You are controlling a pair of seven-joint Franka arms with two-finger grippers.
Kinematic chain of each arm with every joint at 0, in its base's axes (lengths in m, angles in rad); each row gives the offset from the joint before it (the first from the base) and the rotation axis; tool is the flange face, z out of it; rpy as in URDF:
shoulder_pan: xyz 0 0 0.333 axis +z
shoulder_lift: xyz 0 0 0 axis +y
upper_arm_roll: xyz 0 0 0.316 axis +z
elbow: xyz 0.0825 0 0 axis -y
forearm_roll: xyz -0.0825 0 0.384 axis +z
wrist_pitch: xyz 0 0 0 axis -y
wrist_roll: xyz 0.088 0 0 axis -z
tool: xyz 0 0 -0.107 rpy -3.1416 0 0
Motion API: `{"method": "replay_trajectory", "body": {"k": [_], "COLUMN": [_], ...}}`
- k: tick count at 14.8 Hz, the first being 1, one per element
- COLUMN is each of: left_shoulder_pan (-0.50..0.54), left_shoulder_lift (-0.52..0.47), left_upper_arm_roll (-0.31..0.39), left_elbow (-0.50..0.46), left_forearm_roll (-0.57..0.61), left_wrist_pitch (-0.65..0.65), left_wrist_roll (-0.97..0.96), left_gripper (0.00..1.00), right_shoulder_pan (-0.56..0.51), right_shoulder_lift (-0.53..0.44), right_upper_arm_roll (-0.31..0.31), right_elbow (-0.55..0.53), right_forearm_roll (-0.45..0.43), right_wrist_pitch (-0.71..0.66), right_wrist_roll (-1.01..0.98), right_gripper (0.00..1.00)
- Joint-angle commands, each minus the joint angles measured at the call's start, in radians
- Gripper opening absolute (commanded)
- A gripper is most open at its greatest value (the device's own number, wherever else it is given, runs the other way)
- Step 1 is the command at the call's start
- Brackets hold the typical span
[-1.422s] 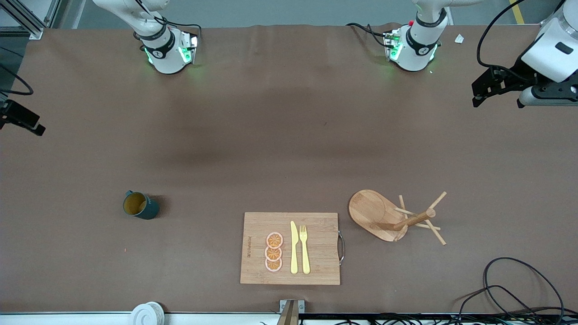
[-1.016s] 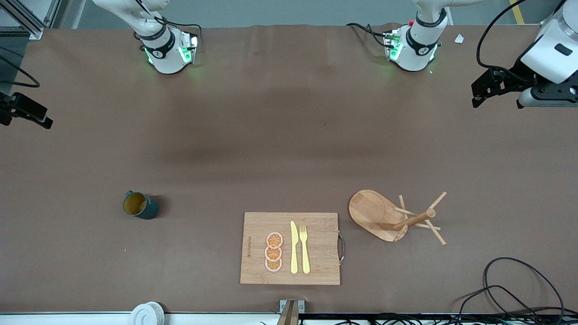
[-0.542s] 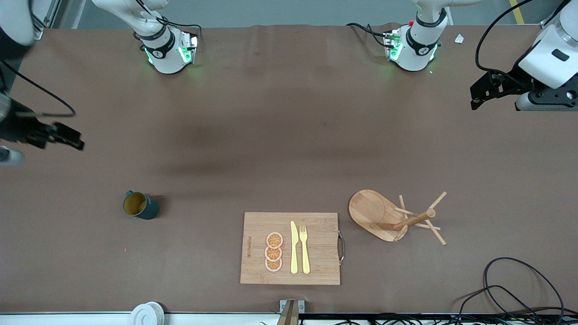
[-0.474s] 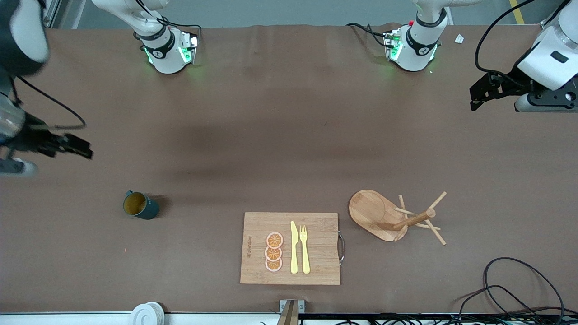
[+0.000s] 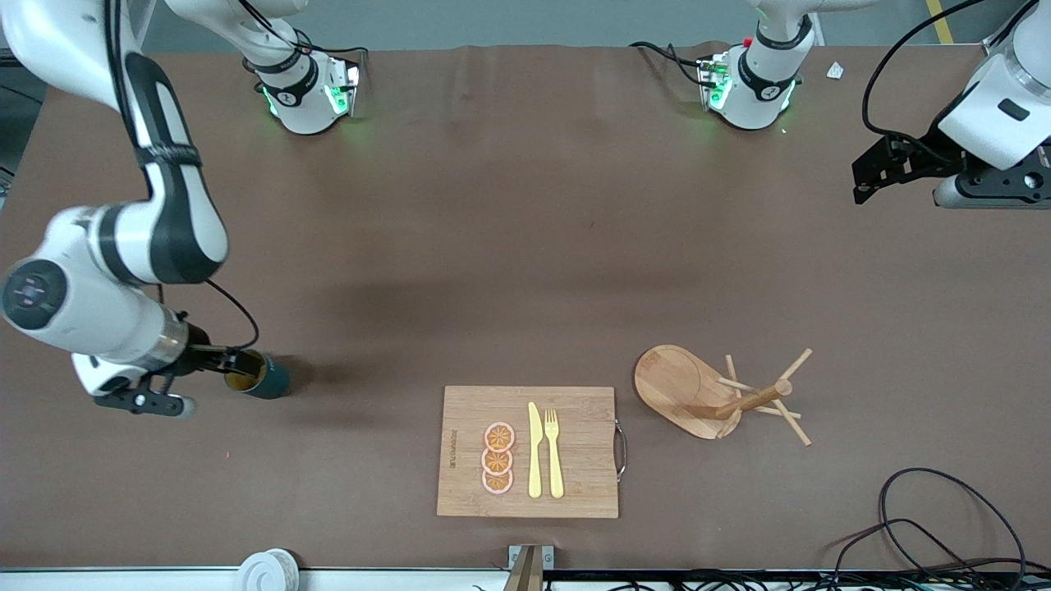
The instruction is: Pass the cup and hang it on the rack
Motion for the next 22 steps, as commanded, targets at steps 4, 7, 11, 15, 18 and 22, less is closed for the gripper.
{"method": "replay_trajectory", "body": {"k": [4, 7, 11, 15, 18, 22], "left_shoulder_pan": [0.009, 0.009, 0.030, 0.029, 0.029, 0.027], "left_shoulder_lift": [-0.008, 0.000, 0.004, 0.003, 0.003, 0.006], "left_upper_arm_roll": [-0.003, -0.003, -0.003, -0.003, -0.003, -0.003], "left_elbow": [0.012, 0.012, 0.012, 0.006, 0.005, 0.005], "left_forearm_roll": [-0.003, 0.000, 0.000, 0.000, 0.000, -0.002], "left_wrist_pitch": [-0.009, -0.003, 0.002, 0.002, 0.002, 0.011], "left_wrist_roll": [0.018, 0.016, 0.016, 0.016, 0.016, 0.004], "left_gripper": [1.00, 1.00, 1.00, 1.00, 1.00, 1.00], "right_shoulder_pan": [-0.012, -0.015, -0.017, 0.029, 0.124, 0.379], "right_shoulder_lift": [0.080, 0.088, 0.086, 0.084, 0.116, 0.227], "right_upper_arm_roll": [0.000, 0.000, 0.000, 0.078, 0.124, 0.121], "right_elbow": [-0.118, -0.113, -0.096, 0.054, 0.169, 0.373], "right_forearm_roll": [0.005, 0.005, 0.005, 0.025, 0.140, 0.151], "right_wrist_pitch": [0.176, 0.115, 0.103, -0.021, -0.045, -0.042], "right_wrist_roll": [-0.004, -0.038, -0.043, -0.012, 0.116, 0.376], "right_gripper": [0.79, 0.28, 0.00, 0.00, 0.00, 0.01]}}
